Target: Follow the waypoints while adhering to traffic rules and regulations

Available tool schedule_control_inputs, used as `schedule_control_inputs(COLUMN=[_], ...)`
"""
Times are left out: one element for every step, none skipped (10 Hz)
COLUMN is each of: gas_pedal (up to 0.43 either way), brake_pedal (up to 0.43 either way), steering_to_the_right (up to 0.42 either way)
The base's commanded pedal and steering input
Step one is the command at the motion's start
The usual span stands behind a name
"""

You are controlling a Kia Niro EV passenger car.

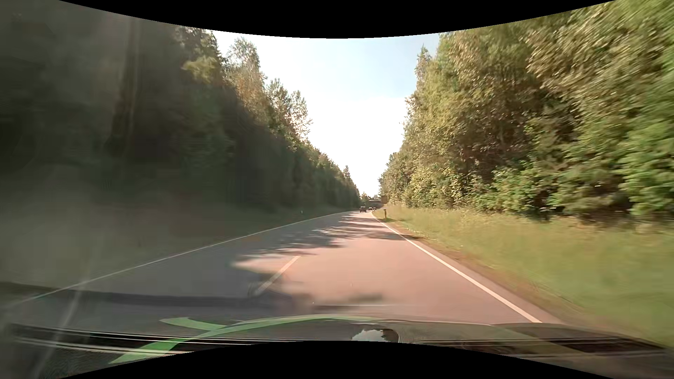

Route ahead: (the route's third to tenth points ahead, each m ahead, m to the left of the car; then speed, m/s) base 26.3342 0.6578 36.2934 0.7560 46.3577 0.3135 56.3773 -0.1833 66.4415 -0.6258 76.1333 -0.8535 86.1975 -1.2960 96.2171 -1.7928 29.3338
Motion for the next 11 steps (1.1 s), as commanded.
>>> schedule_control_inputs(gas_pedal=[0.209, 0.209, 0.209, 0.209, 0.209, 0.177, 0.15, 0.15, 0.15, 0.15, 0.138], brake_pedal=[0.0, 0.0, 0.0, 0.0, 0.0, 0.0, 0.0, 0.0, 0.0, 0.0, 0.0], steering_to_the_right=[0.004, 0.004, 0.004, 0.004, 0.004, 0.004, 0.004, 0.004, 0.004, 0.004, 0.003])
